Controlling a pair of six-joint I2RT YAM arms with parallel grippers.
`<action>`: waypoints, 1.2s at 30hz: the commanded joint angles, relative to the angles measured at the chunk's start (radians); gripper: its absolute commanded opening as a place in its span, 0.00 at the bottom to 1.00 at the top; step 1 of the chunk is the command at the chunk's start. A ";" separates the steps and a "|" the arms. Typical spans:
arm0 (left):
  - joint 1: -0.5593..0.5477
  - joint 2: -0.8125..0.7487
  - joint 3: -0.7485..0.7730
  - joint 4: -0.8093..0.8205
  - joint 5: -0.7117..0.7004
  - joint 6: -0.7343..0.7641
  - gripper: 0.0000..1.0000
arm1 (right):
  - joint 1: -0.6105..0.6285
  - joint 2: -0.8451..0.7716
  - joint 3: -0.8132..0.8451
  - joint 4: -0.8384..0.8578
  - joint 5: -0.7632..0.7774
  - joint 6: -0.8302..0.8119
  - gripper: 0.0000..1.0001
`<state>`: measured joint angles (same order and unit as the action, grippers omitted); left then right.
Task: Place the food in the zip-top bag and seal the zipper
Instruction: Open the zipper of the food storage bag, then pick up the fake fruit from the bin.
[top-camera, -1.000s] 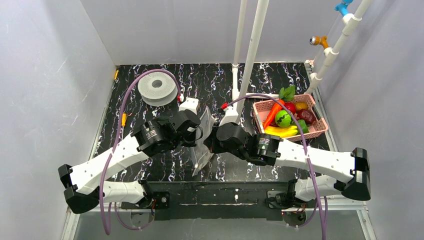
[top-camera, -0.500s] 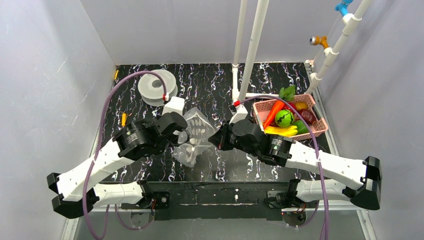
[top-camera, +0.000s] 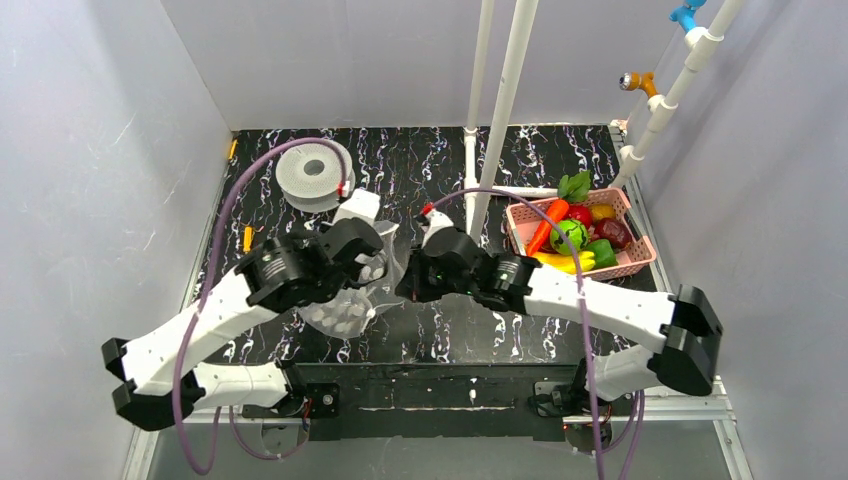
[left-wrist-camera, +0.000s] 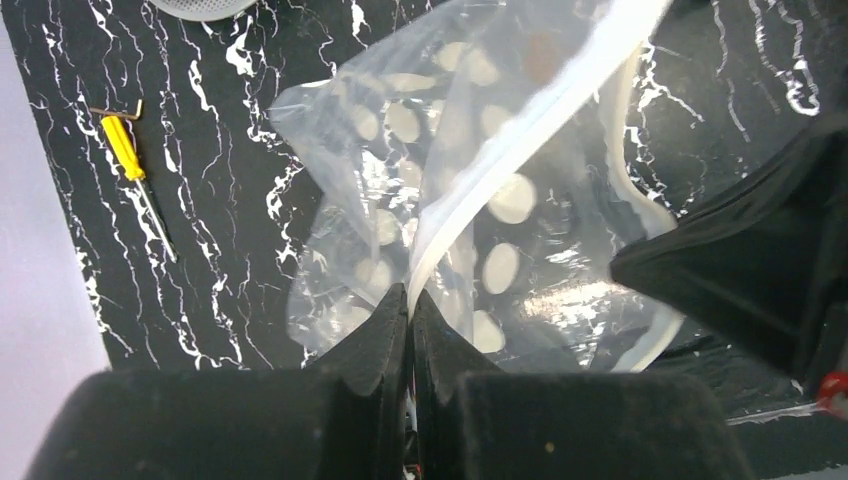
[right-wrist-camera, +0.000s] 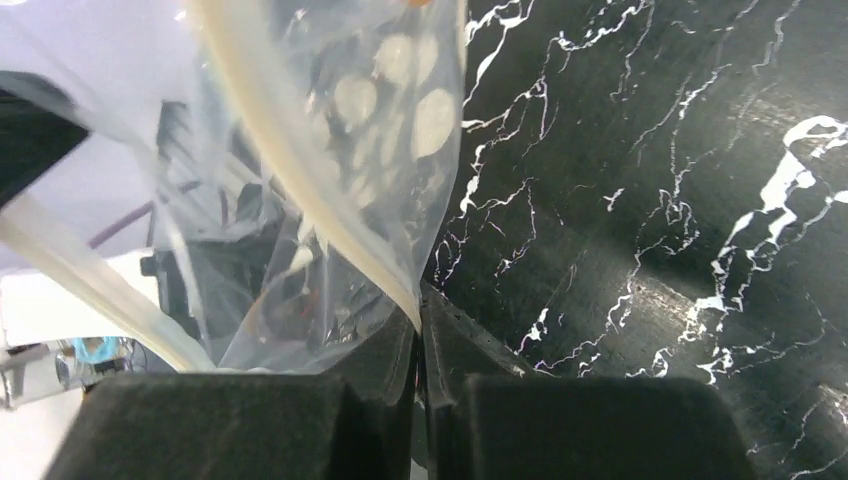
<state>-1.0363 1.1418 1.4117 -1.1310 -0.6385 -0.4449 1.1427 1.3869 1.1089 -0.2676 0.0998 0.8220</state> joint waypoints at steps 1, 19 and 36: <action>0.015 0.134 0.042 -0.029 -0.069 -0.021 0.00 | -0.028 0.004 0.065 -0.048 -0.076 -0.062 0.19; 0.169 0.283 -0.099 0.295 0.114 0.075 0.00 | -0.240 -0.460 -0.159 -0.245 0.110 -0.119 0.92; 0.277 0.430 0.192 0.253 0.270 -0.045 0.00 | -0.915 -0.350 -0.075 -0.443 0.074 -0.215 0.98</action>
<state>-0.7678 1.5025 1.4774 -0.8450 -0.3781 -0.4430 0.3336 0.9888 0.9729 -0.6955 0.2556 0.6646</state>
